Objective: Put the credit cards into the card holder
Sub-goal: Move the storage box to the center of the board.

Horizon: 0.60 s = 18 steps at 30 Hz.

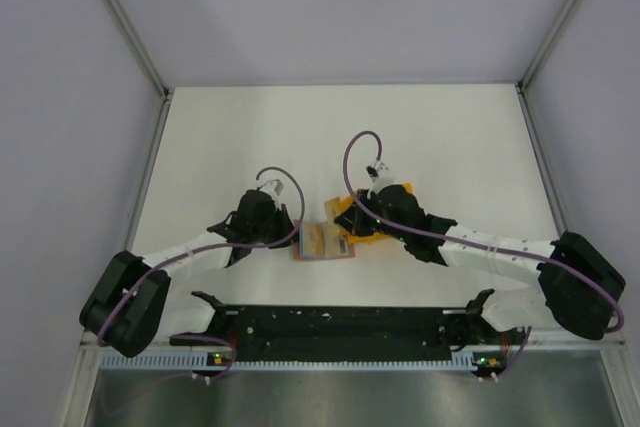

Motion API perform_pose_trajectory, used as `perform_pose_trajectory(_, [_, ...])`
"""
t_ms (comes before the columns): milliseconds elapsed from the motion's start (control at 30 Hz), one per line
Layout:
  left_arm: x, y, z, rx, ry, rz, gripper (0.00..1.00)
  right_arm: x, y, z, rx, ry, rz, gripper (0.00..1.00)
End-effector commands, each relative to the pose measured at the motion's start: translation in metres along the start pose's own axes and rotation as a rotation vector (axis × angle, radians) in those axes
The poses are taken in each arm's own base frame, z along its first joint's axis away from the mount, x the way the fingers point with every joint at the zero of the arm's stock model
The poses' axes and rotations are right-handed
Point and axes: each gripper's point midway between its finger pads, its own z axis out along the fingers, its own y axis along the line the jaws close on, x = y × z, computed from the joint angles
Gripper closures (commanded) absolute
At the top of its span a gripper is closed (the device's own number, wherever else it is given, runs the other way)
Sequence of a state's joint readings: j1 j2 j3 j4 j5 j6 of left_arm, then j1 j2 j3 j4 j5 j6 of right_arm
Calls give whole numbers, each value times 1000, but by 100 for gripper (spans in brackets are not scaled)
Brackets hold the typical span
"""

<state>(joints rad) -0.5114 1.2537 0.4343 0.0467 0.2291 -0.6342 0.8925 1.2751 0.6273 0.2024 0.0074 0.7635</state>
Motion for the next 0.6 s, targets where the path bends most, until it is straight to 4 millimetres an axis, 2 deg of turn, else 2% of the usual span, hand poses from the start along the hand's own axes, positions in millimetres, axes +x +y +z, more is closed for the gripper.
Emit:
perform_pose_trajectory(0, [3, 3, -8, -7, -21, -10, 100, -5, 26, 7, -89, -56, 32, 100])
perform_pose_trajectory(233, [8, 10, -14, -29, -32, -15, 100, 16, -2, 19, 26, -11, 37, 100])
perform_pose_trajectory(567, [12, 17, -17, -63, -18, -13, 100, 27, -48, 12, 195, 14, -33, 100])
